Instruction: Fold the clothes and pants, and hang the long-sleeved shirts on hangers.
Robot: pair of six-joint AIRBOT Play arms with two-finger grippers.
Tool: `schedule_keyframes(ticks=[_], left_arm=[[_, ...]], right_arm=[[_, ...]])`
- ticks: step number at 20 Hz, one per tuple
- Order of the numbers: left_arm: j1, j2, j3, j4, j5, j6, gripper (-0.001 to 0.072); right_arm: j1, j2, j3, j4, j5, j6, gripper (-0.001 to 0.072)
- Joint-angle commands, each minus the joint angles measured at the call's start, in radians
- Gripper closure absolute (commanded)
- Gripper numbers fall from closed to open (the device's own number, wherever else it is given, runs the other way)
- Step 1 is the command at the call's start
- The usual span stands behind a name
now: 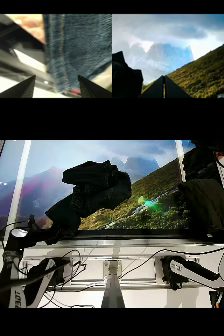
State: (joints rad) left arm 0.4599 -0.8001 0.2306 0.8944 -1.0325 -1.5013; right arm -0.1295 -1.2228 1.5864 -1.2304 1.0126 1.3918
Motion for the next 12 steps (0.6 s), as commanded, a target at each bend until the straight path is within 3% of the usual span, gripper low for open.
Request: schedule_keyframes(ticks=[1,3,6,9,12], left_arm=[[0.001,-0.109,-0.004,-0.107,0.069,0.155,0.0129],[0.001,-0.171,-0.004,-0.196,0.093,0.28,0.0129],[0.001,-0.257,-0.004,-0.276,0.103,0.481,0.013],[0.001,-0.318,-0.003,-0.336,0.104,0.609,0.0337],[0.001,-0.327,-0.002,-0.347,0.098,0.685,0.0379]], right_arm=[[0.0,-0.001,0.0,0.002,0.002,0.0,0.0692],[-0.001,-0.001,0.0,-0.011,0.002,-0.003,0.0692],[0.0,-0.003,0.0,-0.011,0.011,-0.087,0.0692],[0.0,-0.025,0.0,0.001,0.093,-0.104,0.0693],[0.038,-0.078,0.0,0.019,0.244,-0.142,0.0693]])
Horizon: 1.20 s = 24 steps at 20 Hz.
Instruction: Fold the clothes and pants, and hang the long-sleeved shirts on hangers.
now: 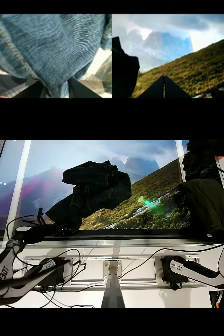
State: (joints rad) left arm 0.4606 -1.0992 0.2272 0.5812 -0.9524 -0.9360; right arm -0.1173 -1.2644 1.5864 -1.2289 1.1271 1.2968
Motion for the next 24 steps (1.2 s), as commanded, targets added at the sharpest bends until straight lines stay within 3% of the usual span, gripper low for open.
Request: schedule_keyframes(ticks=[1,2,3,7,8,10,11,15,21,24], left_arm=[[0.0,-0.027,0.001,-0.034,0.016,0.134,0.0493],[0.0,-0.027,0.001,-0.033,0.014,0.141,0.0654],[0.0,-0.027,0.003,-0.033,0.014,0.142,0.0686],[0.0,-0.027,0.02,-0.033,0.008,0.167,0.0687],[0.0,-0.027,0.026,-0.033,0.002,0.167,0.0687],[0.0,-0.026,0.036,-0.033,-0.002,0.167,0.0688],[0.0,-0.025,0.04,-0.033,-0.001,0.174,0.0688],[0.0,-0.018,0.064,-0.024,-0.002,0.224,0.0691],[-0.003,0.219,0.098,0.065,-0.001,0.225,0.0693],[-0.045,0.383,0.098,0.178,-0.001,0.137,0.0693]], right_arm=[[0.061,-0.063,0.0,0.031,0.182,-0.093,0.0692],[0.108,-0.091,0.0,0.047,0.212,-0.14,0.0692],[0.162,-0.118,0.0,0.059,0.219,-0.169,0.0692],[0.462,-0.254,0.0,0.064,0.108,-0.283,0.0687],[0.544,-0.294,0.0,0.052,0.045,-0.323,0.0625],[0.692,-0.372,0.0,0.007,-0.114,-0.395,0.0258],[0.755,-0.408,0.0,-0.007,-0.2,-0.401,0.0218],[0.953,-0.529,0.001,-0.01,-0.456,-0.401,0.0218],[1.072,-0.593,0.001,0.026,-0.524,-0.401,0.0181],[1.084,-0.596,0.001,0.018,-0.626,-0.402,0.0182]])
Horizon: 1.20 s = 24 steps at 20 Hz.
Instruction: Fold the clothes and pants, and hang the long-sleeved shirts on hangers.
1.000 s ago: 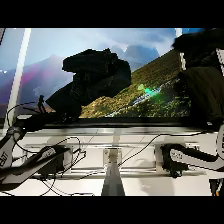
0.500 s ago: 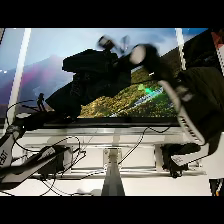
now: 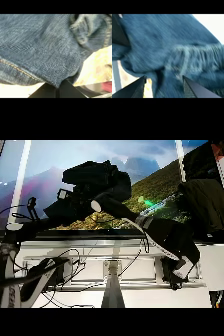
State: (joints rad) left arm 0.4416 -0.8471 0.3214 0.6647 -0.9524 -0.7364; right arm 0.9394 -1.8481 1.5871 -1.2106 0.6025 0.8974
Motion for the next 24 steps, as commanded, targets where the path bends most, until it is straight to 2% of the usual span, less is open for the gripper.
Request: schedule_keyframes(ticks=[1,4,6,8,12,13,15,16,17,19,20,21,22,23,24], left_arm=[[-0.053,0.172,0.004,0.166,-0.001,-0.098,0.0693],[-0.127,0.234,0.004,0.279,-0.001,-0.154,0.0692],[-0.158,0.238,0.004,0.275,0.004,-0.155,0.0692],[-0.168,0.238,0.004,0.274,0.011,-0.154,0.0692],[-0.167,0.238,0.004,0.275,0.012,-0.154,0.0691],[-0.167,0.238,0.004,0.278,0.021,-0.154,0.0691],[-0.167,0.238,0.004,0.278,0.048,-0.154,0.0691],[-0.167,0.238,0.004,0.278,0.06,-0.154,0.0691],[-0.167,0.238,0.004,0.278,0.07,-0.154,0.0691],[-0.167,0.238,0.004,0.277,0.079,-0.154,0.069],[-0.167,0.238,0.004,0.278,0.079,-0.154,0.0691],[-0.167,0.237,0.004,0.278,0.079,-0.154,0.069],[-0.167,0.237,0.004,0.278,0.079,-0.154,0.069],[-0.167,0.237,0.004,0.291,0.089,-0.154,0.069],[-0.167,0.237,0.004,0.323,0.106,-0.154,0.069]], right_arm=[[0.027,-0.018,0.0,-0.003,-0.133,-0.004,0.0181],[0.027,-0.055,0.003,-0.006,-0.159,-0.06,0.0184],[0.021,-0.081,0.006,-0.034,-0.182,-0.071,0.0192],[0.004,-0.105,0.028,-0.044,-0.173,-0.072,0.0271],[-0.039,-0.148,0.101,-0.078,-0.131,-0.082,0.0278],[-0.051,-0.156,0.117,-0.088,-0.112,-0.082,0.0322],[-0.073,-0.161,0.126,-0.099,-0.104,-0.082,0.0359],[-0.08,-0.161,0.126,-0.098,-0.096,-0.081,0.043],[-0.085,-0.161,0.126,-0.098,-0.089,-0.081,0.0451],[-0.083,-0.161,0.126,-0.084,-0.091,-0.081,0.0577],[-0.082,-0.161,0.126,-0.051,-0.09,-0.081,0.0586],[-0.08,-0.16,0.126,-0.01,-0.089,-0.081,0.058],[-0.076,-0.159,0.126,0.025,-0.082,-0.081,0.0525],[-0.071,-0.159,0.127,0.054,-0.071,-0.081,0.0329],[-0.066,-0.158,0.127,0.063,-0.057,-0.081,0.0187]])
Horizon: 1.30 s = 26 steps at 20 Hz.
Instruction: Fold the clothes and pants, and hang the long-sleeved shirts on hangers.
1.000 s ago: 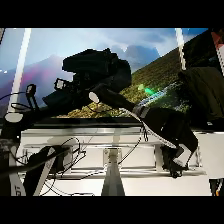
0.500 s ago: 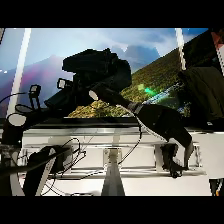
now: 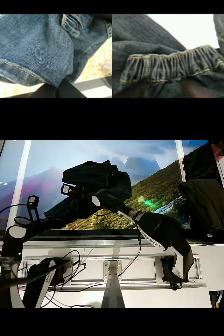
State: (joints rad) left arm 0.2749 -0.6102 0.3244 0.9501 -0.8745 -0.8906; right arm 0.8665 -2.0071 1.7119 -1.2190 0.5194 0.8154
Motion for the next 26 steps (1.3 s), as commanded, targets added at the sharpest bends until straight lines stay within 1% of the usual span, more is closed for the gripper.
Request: schedule_keyframes(ticks=[1,2,4,6,8,9,12,14,17,18,19,20,23,24,25,26], left_arm=[[0.0,0.0,0.001,0.073,0.05,0.0,0.069],[0.0,0.0,0.001,0.102,0.074,0.0,0.069],[0.001,0.0,0.001,0.116,0.106,0.0,0.069],[0.001,0.0,0.001,0.116,0.116,0.0,0.069],[0.001,0.0,0.001,0.116,0.116,0.0,0.069],[0.001,0.0,0.001,0.116,0.116,0.0,0.0689],[0.001,0.0,0.001,0.113,0.116,0.0,0.0689],[0.001,0.0,0.001,0.113,0.116,0.0,0.0689],[0.001,0.0,0.0,0.113,0.116,0.0,0.0689],[0.001,0.0,0.0,0.113,0.116,0.0,0.0689],[0.001,0.0,0.0,0.113,0.116,0.0,0.0689],[0.001,0.0,0.0,0.112,0.116,0.0,0.0689],[0.001,0.0,0.0,0.112,0.116,0.0,0.0689],[0.001,0.0,0.0,0.112,0.116,0.0,0.0689],[0.001,0.0,0.0,0.112,0.116,0.0,0.0689],[0.001,0.0,0.0,0.112,0.116,0.0,0.0689]], right_arm=[[0.007,0.003,0.002,0.071,0.047,-0.008,0.0162],[0.006,0.006,0.002,0.071,0.075,-0.051,0.0164],[0.006,0.013,0.002,0.077,0.147,-0.214,0.0165],[0.006,0.018,0.002,0.143,0.204,-0.348,0.0166],[0.011,0.018,0.002,0.225,0.241,-0.388,0.0165],[0.018,0.017,0.002,0.227,0.234,-0.388,0.0166],[0.048,-0.005,0.002,0.205,0.116,-0.387,0.0166],[0.065,-0.03,0.002,0.147,0.027,-0.381,0.0166],[0.061,-0.037,0.002,0.063,-0.092,-0.326,0.0168],[0.051,-0.037,0.002,0.032,-0.101,-0.307,0.0192],[0.04,-0.037,0.002,0.013,-0.089,-0.267,0.0262],[0.029,-0.037,0.002,-0.021,-0.065,-0.226,0.0269],[0.003,-0.037,0.002,-0.126,-0.006,-0.19,0.0274],[0.0,-0.037,0.002,-0.124,-0.003,-0.187,0.032],[-0.001,-0.037,0.002,-0.123,-0.004,-0.187,0.0439],[0.0,-0.037,0.002,-0.114,-0.003,-0.186,0.0461]])
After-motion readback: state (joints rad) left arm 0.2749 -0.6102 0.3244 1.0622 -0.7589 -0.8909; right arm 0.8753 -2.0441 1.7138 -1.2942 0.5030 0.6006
